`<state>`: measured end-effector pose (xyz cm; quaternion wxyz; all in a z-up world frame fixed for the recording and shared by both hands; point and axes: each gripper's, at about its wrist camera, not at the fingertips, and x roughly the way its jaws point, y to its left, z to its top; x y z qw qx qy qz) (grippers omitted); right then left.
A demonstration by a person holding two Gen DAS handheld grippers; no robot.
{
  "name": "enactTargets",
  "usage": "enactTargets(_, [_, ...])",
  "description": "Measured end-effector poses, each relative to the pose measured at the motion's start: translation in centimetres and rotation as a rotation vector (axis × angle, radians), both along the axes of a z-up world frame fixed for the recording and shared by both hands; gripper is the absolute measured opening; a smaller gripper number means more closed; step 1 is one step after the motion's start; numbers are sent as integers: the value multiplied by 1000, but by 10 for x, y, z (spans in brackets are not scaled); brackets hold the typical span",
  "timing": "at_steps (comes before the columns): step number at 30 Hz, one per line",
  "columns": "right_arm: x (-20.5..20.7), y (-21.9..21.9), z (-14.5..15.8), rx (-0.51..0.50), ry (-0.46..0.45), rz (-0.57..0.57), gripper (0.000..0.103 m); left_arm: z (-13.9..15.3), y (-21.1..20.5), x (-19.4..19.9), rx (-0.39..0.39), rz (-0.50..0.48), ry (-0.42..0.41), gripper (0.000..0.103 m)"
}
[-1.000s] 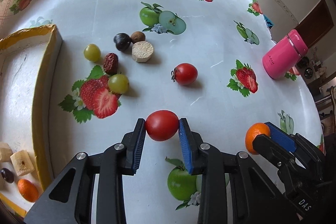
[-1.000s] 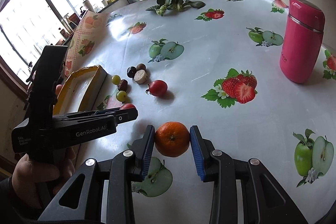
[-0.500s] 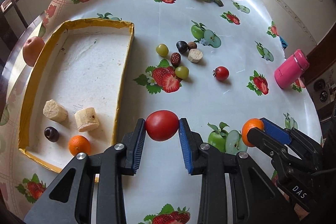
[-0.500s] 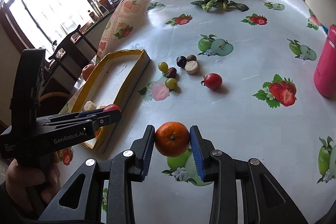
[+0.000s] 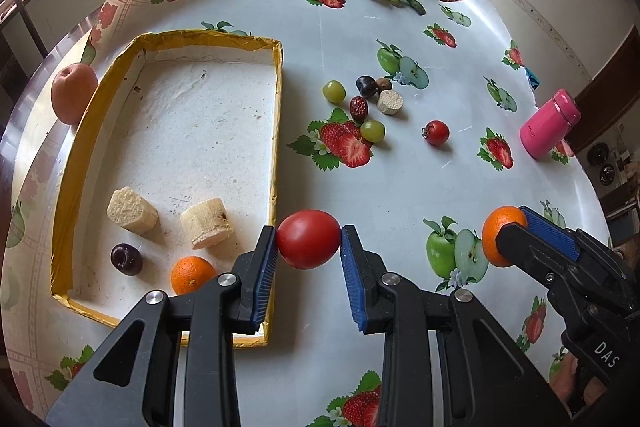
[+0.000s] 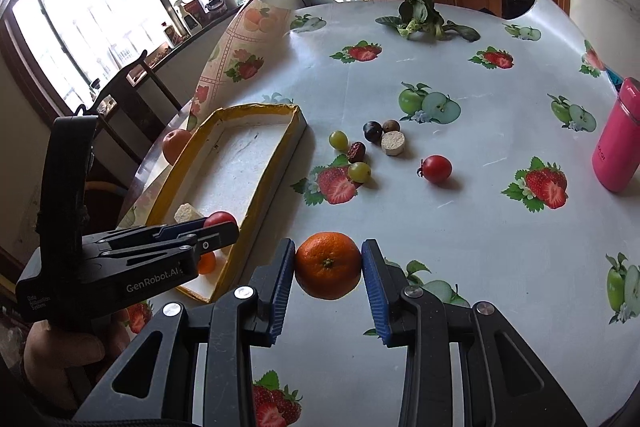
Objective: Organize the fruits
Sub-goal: 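Carry the tomato and orange over the yellow tray with both tools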
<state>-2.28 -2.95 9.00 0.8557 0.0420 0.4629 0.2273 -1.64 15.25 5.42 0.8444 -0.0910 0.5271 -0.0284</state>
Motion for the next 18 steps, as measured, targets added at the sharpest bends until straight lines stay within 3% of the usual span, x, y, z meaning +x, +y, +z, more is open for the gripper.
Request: enactTargets(18, [17, 42, 2, 44, -6, 121, 35, 8, 41, -2, 63, 106, 7, 29])
